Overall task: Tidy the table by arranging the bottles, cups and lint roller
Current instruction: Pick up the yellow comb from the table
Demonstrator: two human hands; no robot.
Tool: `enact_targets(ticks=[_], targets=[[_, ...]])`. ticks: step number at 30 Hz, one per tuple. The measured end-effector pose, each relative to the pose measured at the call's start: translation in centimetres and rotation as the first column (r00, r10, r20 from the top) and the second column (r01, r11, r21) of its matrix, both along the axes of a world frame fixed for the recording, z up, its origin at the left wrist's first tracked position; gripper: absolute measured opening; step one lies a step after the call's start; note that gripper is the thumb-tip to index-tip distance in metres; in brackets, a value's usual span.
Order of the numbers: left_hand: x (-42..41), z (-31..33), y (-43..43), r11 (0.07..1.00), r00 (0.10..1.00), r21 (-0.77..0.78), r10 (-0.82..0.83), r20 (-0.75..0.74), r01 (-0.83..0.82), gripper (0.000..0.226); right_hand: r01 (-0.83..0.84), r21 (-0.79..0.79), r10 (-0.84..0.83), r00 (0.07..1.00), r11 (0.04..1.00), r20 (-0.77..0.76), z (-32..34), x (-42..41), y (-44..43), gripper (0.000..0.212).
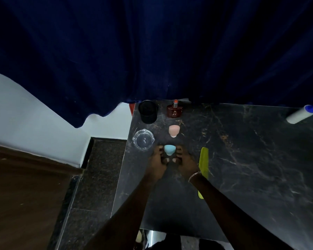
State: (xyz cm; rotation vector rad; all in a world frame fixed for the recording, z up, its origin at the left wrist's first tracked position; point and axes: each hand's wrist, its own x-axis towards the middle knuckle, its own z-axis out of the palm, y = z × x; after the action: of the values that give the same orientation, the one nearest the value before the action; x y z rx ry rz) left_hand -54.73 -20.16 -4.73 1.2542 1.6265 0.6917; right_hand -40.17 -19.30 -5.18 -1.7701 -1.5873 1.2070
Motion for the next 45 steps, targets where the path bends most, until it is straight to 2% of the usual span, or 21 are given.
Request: enact_targets(ticks=[4, 7, 11, 14, 16, 18, 22, 25, 28, 32, 36, 39, 41, 45], targets=[[0.3, -0.1, -1.9, 0.995, 0.997, -0.046, 0.083, -0.009, -0.083, 0.054, 0.037, 0.036, -0.038, 0.999, 0.999, 0.021, 0.6, 1.6, -1.6, 0.057], [1.0, -0.4, -3.3, 0.985, 0.989, -0.089, 0.151, 0.001, -0.15, 0.046, 0.042, 0.152, -0.064, 0.987, 0.987, 0.145, 1.1, 3.8, -3.1, 0.045], [3.5, -0.1, -4.4, 0.977, 0.983, -0.137, 0.174, 0.05, -0.166, 0.036, 0.223, 0.116, -0.243, 0.947, 0.968, 0.21, 1.0, 7.1, -5.0, 0.039], [6.3, 0.4, -4.5, 0.974, 0.989, -0.208, 0.113, 0.091, -0.092, 0.035, 0.247, 0.073, -0.258, 0.931, 0.966, 0.26, 0.9, 9.3, -5.3, 0.034], [8.2, 0.7, -4.3, 0.972, 0.994, -0.232, 0.052, 0.097, -0.028, 0.036, 0.263, 0.019, -0.259, 0.933, 0.965, 0.251, 1.0, 10.3, -5.4, 0.032], [9.9, 1.0, -4.3, 0.97, 0.998, -0.241, -0.016, 0.06, 0.03, 0.033, 0.368, -0.074, -0.344, 0.912, 0.927, 0.222, 1.1, 10.6, -5.5, 0.034], [12.3, 1.2, -4.4, 0.965, 0.998, -0.258, -0.063, -0.025, 0.054, 0.021, 0.461, -0.242, -0.448, 0.887, 0.854, 0.111, 1.0, 9.7, -5.7, 0.04], [13.3, 1.5, -4.3, 0.963, 0.997, -0.266, -0.05, -0.057, 0.033, 0.022, 0.503, -0.286, -0.508, 0.859, 0.816, 0.063, 0.9, 9.1, -5.6, 0.044], [13.5, 1.6, -4.5, 0.961, 0.999, -0.277, -0.008, -0.034, -0.002, 0.026, 0.514, -0.259, -0.514, 0.855, 0.818, 0.074, 0.9, 9.2, -5.4, 0.043], [13.2, 1.7, -4.7, 0.953, 0.998, -0.303, 0.041, 0.048, -0.024, 0.035, 0.539, -0.299, -0.556, 0.83, 0.787, 0.033, 0.4, 9.4, -5.6, 0.032], [12.8, 1.4, -5.2, 0.924, 0.981, -0.381, 0.111, 0.162, -0.042, 0.033, 0.504, -0.29, -0.518, 0.855, 0.813, 0.034, 0.2, 9.1, -6.1, 0.019], [12.4, 1.6, -5.6, 0.87, 0.908, -0.486, 0.27, 0.322, -0.087, 0.022, 0.488, -0.256, -0.5, 0.866, 0.834, 0.022, 0.6, 9.4, -6.1, 0.019], [12.2, 2.1, -5.2, 0.849, 0.835, -0.522, 0.348, 0.426, -0.087, 0.027, 0.457, -0.2, -0.463, 0.886, 0.867, 0.02, 1.6, 9.9, -5.8, 0.02], [11.7, 3.8, -3.3, 0.817, 0.712, -0.573, 0.44, 0.548, -0.064, 0.036, 0.401, 0.028, -0.401, 0.916, 0.916, 0.024, 3.5, 11.2, -5.2, 0.016]])
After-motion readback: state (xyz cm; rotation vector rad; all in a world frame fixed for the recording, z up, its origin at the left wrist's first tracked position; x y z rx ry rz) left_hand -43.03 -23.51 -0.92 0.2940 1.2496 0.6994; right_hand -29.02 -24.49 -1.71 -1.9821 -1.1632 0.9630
